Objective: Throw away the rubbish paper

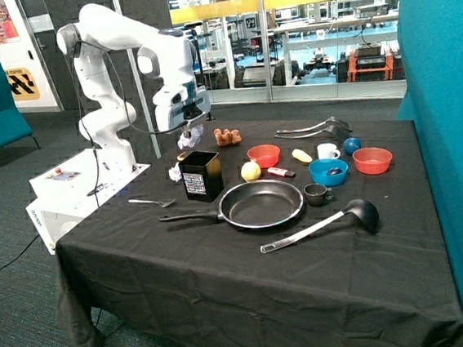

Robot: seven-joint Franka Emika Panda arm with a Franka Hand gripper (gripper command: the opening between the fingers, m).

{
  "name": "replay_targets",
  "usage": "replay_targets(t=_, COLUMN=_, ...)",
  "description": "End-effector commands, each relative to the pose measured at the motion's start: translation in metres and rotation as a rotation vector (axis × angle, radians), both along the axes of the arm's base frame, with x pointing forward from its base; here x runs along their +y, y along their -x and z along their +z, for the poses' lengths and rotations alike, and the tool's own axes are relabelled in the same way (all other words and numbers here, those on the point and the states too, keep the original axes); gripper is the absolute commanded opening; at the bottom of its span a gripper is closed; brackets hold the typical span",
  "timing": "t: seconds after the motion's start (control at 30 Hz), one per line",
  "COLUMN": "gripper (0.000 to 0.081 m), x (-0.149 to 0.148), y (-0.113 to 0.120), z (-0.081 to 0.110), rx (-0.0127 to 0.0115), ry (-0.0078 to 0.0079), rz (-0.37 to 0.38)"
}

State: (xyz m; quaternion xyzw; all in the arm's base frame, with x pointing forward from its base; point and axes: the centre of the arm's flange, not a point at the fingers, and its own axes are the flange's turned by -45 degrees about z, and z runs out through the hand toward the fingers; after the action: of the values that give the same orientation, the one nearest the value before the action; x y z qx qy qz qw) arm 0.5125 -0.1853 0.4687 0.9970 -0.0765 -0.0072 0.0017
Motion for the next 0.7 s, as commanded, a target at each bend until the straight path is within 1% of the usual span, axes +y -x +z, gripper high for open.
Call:
replay_targets(t=0.0, gripper=0.0, x=-0.006, y=0.004, z=-0.02, rx=-0.0147, ry=-0.0023, rz=0.008)
replay_targets(t=0.3, gripper=0.0, x=0.004, y=-0.003, z=-0.035, rx=-0.0146, ry=-0.0025, rz=0.036)
replay_targets(t=0.47, gripper=0.0, x=0.01, y=-0.011, z=-0.036, rx=-0.0146, ry=-0.0026, rz=0.051)
replay_targets(t=0.5, gripper=0.0, x=0.012, y=-0.013, z=-0.036, rx=-0.0146, ry=-0.0025, rz=0.043)
replay_targets(t=0.53, gripper=0.0, x=0.013, y=-0.016, z=-0.037, rx=-0.0146, ry=-0.0027, rz=0.063)
replay_targets(t=0.67, gripper=0.0, x=0.016, y=-0.023, z=-0.038, rx=-0.0146, ry=-0.0027, rz=0.073)
